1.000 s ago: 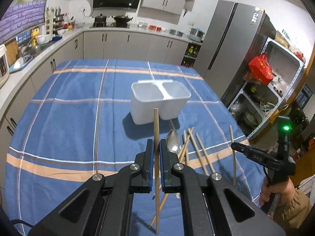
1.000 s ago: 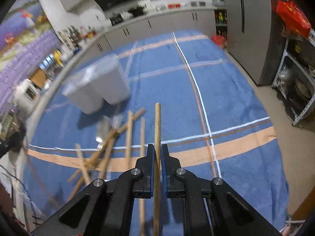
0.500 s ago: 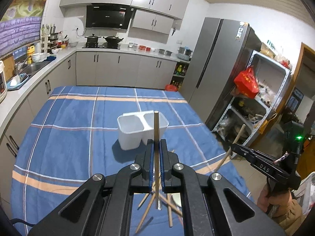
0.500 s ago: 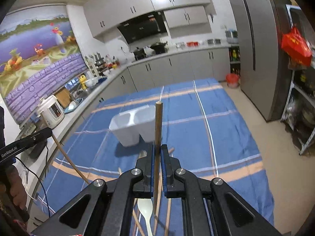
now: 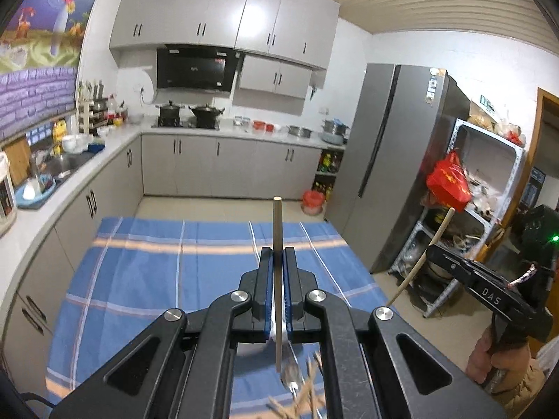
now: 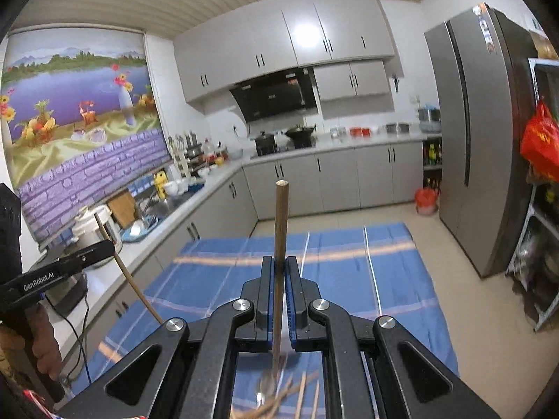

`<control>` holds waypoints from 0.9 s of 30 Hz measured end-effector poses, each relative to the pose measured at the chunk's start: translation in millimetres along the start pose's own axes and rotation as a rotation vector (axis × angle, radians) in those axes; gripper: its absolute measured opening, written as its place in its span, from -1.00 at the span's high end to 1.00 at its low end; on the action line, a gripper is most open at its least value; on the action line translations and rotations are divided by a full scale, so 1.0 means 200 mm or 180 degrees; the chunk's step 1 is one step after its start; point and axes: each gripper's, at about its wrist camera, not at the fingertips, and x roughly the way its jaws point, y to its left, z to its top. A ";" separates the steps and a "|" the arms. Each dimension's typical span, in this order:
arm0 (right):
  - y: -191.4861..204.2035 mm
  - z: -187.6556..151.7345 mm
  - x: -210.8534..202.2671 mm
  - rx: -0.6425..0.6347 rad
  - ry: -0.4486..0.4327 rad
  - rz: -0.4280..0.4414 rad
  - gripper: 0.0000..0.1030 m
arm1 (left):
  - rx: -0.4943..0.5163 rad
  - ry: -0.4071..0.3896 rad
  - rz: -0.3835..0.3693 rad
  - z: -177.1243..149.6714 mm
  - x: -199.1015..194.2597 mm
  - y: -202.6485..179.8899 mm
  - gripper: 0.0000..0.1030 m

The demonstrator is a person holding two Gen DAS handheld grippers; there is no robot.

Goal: Organize utensils
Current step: 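Lift both held chopsticks and carry them over the white holder, then lower each chopstick into a holder compartment and open both grippers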

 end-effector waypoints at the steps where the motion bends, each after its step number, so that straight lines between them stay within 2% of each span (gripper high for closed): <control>1: 0.00 0.03 0.04 0.0016 -0.0012 0.0007 0.88 | 0.0011 -0.0014 0.0014 0.03 0.02 0.01 0.90; 7: 0.03 0.09 0.34 0.0063 0.0099 -0.0029 0.88 | 0.0048 0.0086 0.0121 0.11 0.32 0.06 0.90; 12: -0.02 -0.02 0.64 0.0116 0.0524 -0.0116 0.88 | 0.0017 0.0462 0.0131 0.01 0.65 0.10 0.90; 16: -0.10 -0.14 0.84 0.0253 0.0855 -0.0159 0.88 | 0.0018 0.0826 0.0170 -0.13 0.88 0.13 0.90; 18: -0.17 -0.18 0.89 0.0341 0.0955 -0.0128 0.87 | 0.0005 0.0929 0.0184 -0.18 0.93 0.15 0.90; 21: -0.25 -0.23 0.93 0.0456 0.1051 -0.0112 0.86 | -0.0013 0.0942 0.0153 -0.21 0.94 0.18 0.88; 23: -0.29 -0.27 0.93 0.0494 0.1113 -0.0103 0.69 | -0.0021 0.0935 0.0126 -0.23 0.91 0.19 0.80; 24: -0.30 -0.30 0.94 0.0505 0.1146 -0.0091 0.61 | -0.0024 0.0928 0.0128 -0.24 0.89 0.20 0.69; 25: -0.29 -0.32 0.94 0.0507 0.1176 -0.0078 0.44 | -0.0032 0.0925 0.0134 -0.25 0.87 0.20 0.63; 27: -0.28 -0.38 0.94 0.0497 0.1245 -0.0053 0.37 | -0.0110 0.0910 0.0146 -0.28 0.82 0.24 0.47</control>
